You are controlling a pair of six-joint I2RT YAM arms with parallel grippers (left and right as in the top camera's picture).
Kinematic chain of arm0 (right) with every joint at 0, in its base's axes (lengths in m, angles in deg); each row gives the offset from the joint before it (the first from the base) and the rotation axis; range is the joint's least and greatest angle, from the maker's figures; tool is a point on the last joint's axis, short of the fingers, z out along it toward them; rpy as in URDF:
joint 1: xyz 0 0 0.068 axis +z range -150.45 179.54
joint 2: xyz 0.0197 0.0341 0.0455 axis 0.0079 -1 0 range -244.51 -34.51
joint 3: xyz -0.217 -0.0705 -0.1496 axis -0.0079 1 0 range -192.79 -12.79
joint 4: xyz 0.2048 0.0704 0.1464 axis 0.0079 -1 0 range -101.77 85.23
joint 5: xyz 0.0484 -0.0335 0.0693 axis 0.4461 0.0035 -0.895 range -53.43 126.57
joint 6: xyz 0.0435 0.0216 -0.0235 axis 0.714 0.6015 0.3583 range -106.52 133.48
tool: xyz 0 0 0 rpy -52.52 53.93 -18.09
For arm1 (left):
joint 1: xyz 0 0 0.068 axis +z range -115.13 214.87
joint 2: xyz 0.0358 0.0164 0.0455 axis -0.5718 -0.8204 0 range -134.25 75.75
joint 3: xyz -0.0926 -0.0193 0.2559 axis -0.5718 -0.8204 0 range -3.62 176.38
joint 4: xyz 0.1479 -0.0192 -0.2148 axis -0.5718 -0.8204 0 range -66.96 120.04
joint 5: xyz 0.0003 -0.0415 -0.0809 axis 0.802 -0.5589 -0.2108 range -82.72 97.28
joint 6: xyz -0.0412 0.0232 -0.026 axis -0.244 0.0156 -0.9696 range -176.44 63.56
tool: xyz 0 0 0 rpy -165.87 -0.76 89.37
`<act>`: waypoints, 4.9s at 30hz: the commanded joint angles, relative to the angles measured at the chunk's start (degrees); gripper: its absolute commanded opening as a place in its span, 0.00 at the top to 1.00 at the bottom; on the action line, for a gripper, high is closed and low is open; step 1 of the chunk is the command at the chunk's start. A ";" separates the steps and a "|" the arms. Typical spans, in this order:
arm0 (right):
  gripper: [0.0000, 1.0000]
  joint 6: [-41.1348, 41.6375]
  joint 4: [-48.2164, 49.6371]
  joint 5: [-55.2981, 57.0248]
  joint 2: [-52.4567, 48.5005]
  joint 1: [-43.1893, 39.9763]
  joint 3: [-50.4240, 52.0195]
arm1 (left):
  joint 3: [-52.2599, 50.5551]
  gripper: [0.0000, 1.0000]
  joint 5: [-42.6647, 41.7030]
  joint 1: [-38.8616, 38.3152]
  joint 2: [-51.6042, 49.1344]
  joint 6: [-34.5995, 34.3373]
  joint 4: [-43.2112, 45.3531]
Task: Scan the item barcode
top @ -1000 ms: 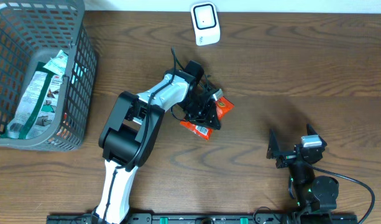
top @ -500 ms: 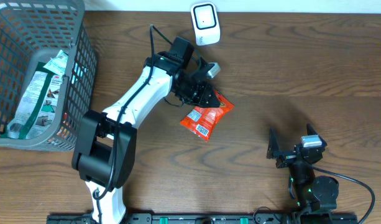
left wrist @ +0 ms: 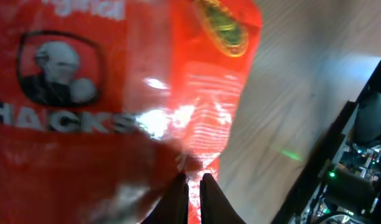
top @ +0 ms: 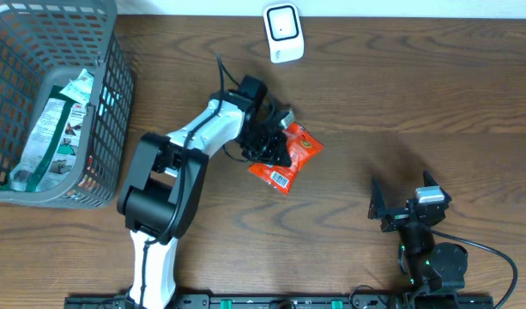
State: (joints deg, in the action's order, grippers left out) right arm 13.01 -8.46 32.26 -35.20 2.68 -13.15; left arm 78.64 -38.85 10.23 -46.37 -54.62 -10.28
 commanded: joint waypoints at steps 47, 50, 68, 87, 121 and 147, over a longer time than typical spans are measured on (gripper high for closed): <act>0.01 -0.26 -0.20 -0.26 0.31 -0.63 0.07 | -6.10 0.88 30.03 -3.23 5.11 -13.55 6.36; 0.01 -0.26 -0.20 -0.26 0.31 -0.63 0.07 | -6.10 0.88 30.08 -5.88 5.11 -13.55 6.36; 0.01 -0.26 -0.20 -0.26 0.31 -0.63 0.07 | -6.10 0.83 33.31 -12.46 5.09 -18.01 11.87; 0.01 -0.26 -0.22 -0.26 0.31 -0.63 0.07 | 1.68 0.34 36.72 -3.19 28.06 -16.72 0.31; 0.01 -0.26 -0.20 -0.26 0.31 -0.63 0.07 | 4.13 0.22 47.17 55.21 32.37 -37.16 -23.10; 0.01 -0.26 -0.20 -0.26 0.31 -0.63 0.07 | -2.58 0.35 51.82 55.10 29.64 -74.53 -27.65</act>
State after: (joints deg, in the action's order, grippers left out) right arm 13.01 -8.46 32.26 -35.20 2.68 -13.15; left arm 79.12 10.00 65.09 -16.65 -124.06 -38.15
